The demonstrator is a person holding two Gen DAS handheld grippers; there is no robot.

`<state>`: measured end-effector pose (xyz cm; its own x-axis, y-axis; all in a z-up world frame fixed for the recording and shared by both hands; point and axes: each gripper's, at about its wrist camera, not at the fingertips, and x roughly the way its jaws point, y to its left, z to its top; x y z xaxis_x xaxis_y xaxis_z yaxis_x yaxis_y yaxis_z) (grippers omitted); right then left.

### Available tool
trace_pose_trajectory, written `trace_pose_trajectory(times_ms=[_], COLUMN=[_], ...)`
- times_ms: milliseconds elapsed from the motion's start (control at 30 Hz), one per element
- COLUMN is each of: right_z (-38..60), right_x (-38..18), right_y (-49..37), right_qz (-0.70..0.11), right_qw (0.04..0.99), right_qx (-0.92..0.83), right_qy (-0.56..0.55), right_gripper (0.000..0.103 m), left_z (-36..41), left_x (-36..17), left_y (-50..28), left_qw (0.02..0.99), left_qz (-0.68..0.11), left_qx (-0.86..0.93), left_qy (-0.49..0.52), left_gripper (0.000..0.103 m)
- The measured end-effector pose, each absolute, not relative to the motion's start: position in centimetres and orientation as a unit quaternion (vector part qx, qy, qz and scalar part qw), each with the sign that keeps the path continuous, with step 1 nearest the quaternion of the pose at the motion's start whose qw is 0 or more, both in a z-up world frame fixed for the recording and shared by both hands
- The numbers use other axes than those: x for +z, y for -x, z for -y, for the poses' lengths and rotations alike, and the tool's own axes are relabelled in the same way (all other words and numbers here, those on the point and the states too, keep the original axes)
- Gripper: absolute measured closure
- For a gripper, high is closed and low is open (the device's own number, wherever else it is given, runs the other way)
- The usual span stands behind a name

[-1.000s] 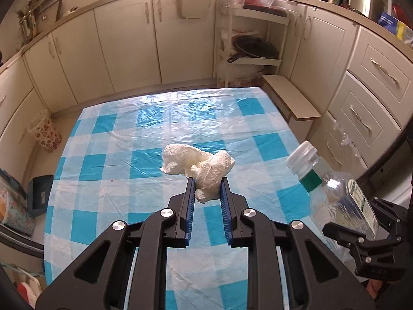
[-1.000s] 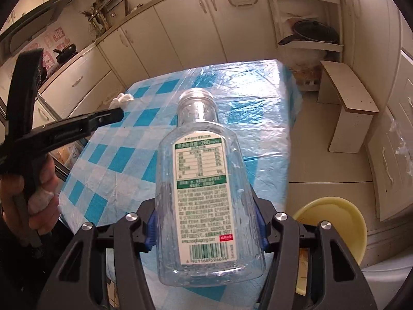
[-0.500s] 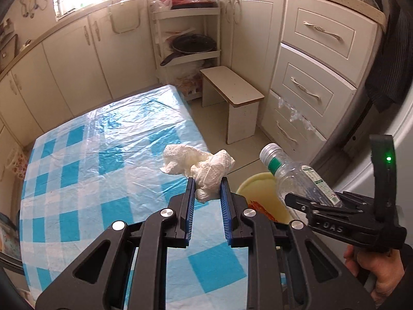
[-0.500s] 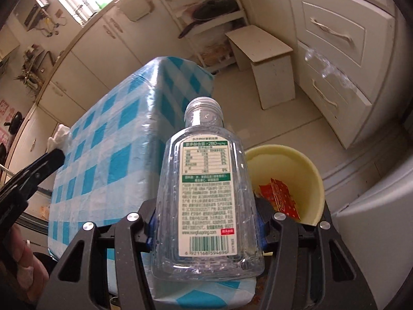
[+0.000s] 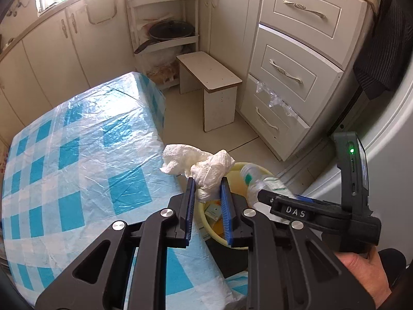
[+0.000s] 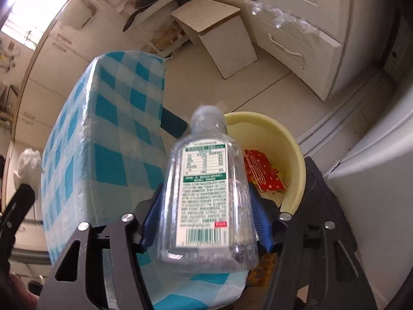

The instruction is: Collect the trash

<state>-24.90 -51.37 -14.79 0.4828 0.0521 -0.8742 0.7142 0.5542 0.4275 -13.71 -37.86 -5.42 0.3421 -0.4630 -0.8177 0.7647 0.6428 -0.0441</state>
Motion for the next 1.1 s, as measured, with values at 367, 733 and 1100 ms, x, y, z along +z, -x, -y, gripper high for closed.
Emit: trace_pose_trajectory(times_ms=[367, 733, 1100], right_z=[54.2, 54.7, 47.5], right_x=[-9.7, -7.9, -2.7], right_y=[28.5, 28.5, 27.0], right_qz=[-0.322, -0.299, -0.325], right_qw=[0.779, 0.795, 0.858], right_qx=[-0.271, -0.267, -0.282], right_qy=[-0.464, -0.454, -0.279], right_gripper=[0.032, 0.027, 0.011], left_z=[45.3, 46.3, 32.5], left_x=[-13.0, -14.5, -4.7], left_y=[14.9, 14.5, 15.9], left_qw=[0.725, 0.714, 0.817], left_qz=[-0.535, -0.565, -0.442], left_qx=[-0.391, -0.376, -0.321], left_qy=[-0.188, -0.172, -0.182], left_gripper=[0.075, 0.047, 0.017])
